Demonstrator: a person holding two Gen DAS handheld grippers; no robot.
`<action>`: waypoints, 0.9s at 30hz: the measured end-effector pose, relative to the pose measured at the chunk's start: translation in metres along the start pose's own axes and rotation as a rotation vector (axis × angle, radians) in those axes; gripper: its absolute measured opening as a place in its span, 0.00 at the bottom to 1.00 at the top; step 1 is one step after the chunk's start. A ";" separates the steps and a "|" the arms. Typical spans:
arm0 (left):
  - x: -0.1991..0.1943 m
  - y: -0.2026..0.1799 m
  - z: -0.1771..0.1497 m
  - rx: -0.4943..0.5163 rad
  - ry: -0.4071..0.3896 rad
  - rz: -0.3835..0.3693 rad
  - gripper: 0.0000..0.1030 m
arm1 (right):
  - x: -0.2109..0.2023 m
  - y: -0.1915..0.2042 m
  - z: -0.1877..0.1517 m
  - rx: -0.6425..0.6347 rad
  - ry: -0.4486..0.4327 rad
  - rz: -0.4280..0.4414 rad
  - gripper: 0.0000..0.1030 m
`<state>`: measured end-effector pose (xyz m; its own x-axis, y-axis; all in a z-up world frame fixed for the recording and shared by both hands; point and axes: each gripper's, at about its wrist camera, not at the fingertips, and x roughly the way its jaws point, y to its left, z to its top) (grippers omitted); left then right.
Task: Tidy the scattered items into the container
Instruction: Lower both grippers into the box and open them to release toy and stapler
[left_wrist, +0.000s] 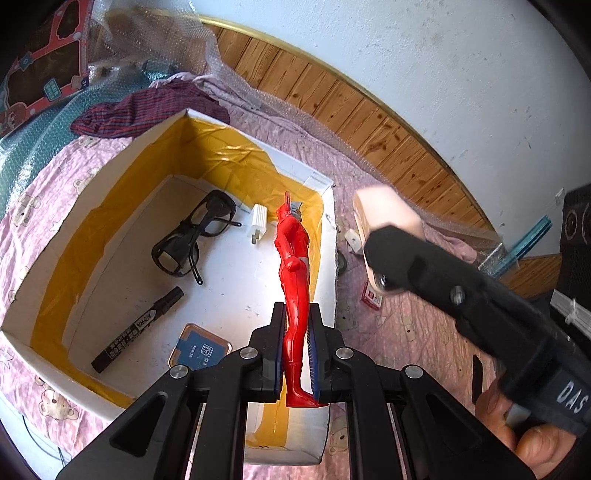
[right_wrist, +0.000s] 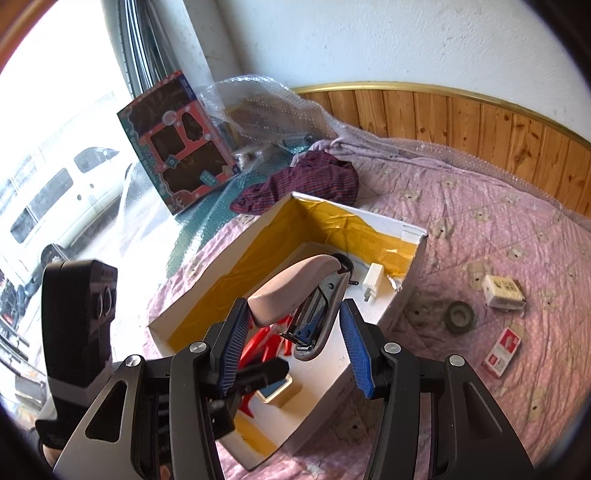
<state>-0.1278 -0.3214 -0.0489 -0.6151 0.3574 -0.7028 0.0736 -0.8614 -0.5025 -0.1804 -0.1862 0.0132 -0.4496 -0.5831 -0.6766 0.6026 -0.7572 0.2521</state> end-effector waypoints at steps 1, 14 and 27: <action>0.002 0.001 0.000 -0.004 0.008 0.003 0.11 | 0.004 -0.002 0.002 -0.001 0.006 -0.001 0.51; 0.017 0.015 -0.006 -0.031 0.075 0.003 0.11 | 0.056 -0.013 0.018 -0.069 0.086 -0.028 0.51; 0.035 0.023 -0.005 -0.062 0.119 -0.004 0.11 | 0.089 -0.026 0.021 -0.080 0.139 -0.061 0.51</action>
<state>-0.1436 -0.3269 -0.0870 -0.5184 0.4038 -0.7538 0.1224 -0.8374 -0.5328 -0.2498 -0.2243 -0.0393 -0.3950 -0.4864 -0.7794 0.6301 -0.7608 0.1554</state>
